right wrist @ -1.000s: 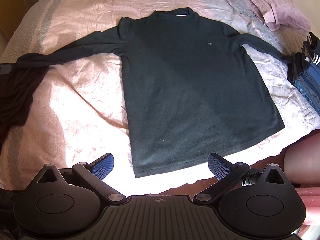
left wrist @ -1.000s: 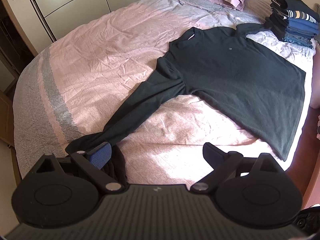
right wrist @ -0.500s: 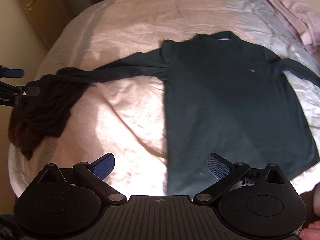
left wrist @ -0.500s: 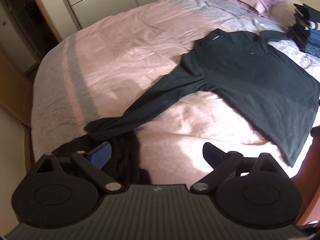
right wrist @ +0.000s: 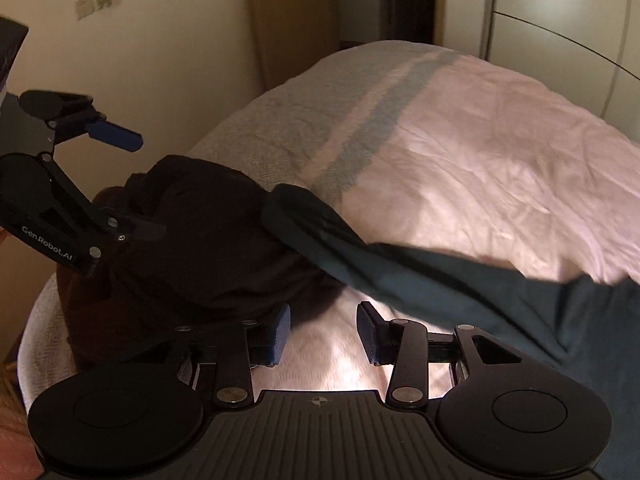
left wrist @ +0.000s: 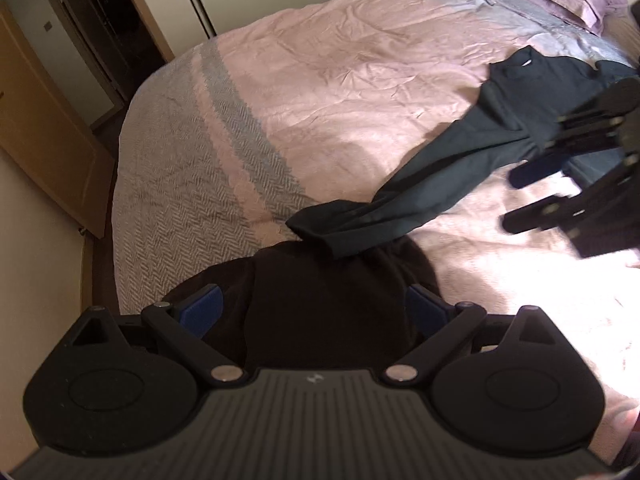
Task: Fold clothes
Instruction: 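Grasp a sleeve cuff with the right gripper and fold it across the body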
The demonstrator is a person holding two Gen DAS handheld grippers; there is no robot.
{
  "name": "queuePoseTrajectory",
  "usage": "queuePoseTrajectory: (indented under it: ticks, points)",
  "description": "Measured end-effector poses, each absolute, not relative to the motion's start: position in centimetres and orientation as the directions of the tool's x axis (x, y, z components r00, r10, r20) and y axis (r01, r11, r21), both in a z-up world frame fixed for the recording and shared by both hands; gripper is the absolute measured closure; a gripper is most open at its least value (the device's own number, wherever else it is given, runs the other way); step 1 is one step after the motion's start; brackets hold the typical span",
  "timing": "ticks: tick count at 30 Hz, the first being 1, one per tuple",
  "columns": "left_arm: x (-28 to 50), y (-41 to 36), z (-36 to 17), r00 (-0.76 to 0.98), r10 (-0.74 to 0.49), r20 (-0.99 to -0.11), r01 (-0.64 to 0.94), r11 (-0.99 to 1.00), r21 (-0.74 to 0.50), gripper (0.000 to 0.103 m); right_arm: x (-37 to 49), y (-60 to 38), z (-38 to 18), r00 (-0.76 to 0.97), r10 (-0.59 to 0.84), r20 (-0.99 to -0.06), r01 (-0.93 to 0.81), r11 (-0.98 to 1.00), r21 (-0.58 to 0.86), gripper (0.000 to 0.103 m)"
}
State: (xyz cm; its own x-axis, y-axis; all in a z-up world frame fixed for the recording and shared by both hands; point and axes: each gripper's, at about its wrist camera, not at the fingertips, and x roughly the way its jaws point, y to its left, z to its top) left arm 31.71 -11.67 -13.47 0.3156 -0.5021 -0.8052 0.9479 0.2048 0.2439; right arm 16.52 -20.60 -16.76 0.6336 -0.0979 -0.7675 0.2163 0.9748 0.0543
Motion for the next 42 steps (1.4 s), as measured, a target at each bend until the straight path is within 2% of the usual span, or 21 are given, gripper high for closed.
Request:
queuePoseTrajectory:
  ticks: [7,12,13,15,16,20,23,27,31,33,35,39,42]
  points:
    - [34.0,-11.6,-16.7,0.301,-0.486,-0.821,0.948,0.250,0.199,0.007,26.3,-19.8,-24.1,0.610,-0.078,-0.789,0.045,0.997,-0.064,0.061]
    - [34.8,-11.2,-17.4,0.295,-0.478,-0.827,0.944,0.280,0.176,0.007,29.2,-18.6,-27.3,0.592,-0.132,-0.795,-0.095,0.968,-0.231,0.061]
    - [34.9,-11.1,-17.5,0.294,-0.476,-0.829,0.943,0.285,0.171,0.007,29.3,-18.6,-27.5,0.593,-0.133,-0.794,-0.104,0.965,-0.240,0.071]
    - [35.3,-10.9,-17.8,0.292,-0.473,-0.831,0.941,0.297,0.161,0.007,29.1,-18.9,-27.1,0.607,-0.106,-0.788,-0.112,0.970,-0.216,0.099]
    - [35.3,-10.8,-17.8,0.293,-0.475,-0.830,0.941,0.300,0.160,0.007,28.8,-19.2,-26.6,0.625,-0.100,-0.774,-0.101,0.973,-0.207,0.099]
    - [34.7,-11.6,-17.4,0.293,-0.492,-0.820,0.944,0.286,0.166,0.007,26.1,-22.8,-23.3,0.726,-0.052,-0.686,0.065,0.998,-0.007,0.099]
    - [33.3,-13.4,-16.8,0.280,-0.516,-0.810,0.952,0.259,0.164,0.007,21.3,-28.3,-20.3,0.810,-0.098,-0.579,0.241,0.955,0.176,0.100]
    - [29.5,-16.9,-16.1,0.241,-0.558,-0.794,0.969,0.189,0.161,0.007,11.8,-36.8,-16.7,0.844,-0.325,-0.427,0.466,0.838,0.283,0.100]
    - [23.9,-21.1,-16.4,0.200,-0.578,-0.791,0.980,0.129,0.153,0.007,-0.6,-44.6,-16.6,0.716,-0.604,-0.349,0.697,0.645,0.314,0.100]
    - [21.0,-23.1,-16.7,0.181,-0.584,-0.791,0.983,0.105,0.147,0.007,-6.4,-48.2,-19.4,0.622,-0.678,-0.392,0.783,0.528,0.329,0.100]
    - [17.8,-25.3,-17.5,0.171,-0.572,-0.802,0.985,0.100,0.139,0.007,-11.0,-51.5,-23.6,0.547,-0.686,-0.480,0.837,0.422,0.349,0.099]
    - [12.1,-29.6,-19.7,0.159,-0.530,-0.833,0.987,0.083,0.136,0.007,-18.8,-56.7,-31.1,0.478,-0.598,-0.643,0.878,0.309,0.365,0.099]
    - [8.8,-32.6,-21.1,0.153,-0.494,-0.856,0.988,0.065,0.139,0.007,-21.8,-59.2,-33.6,0.511,-0.515,-0.688,0.859,0.320,0.399,0.099]
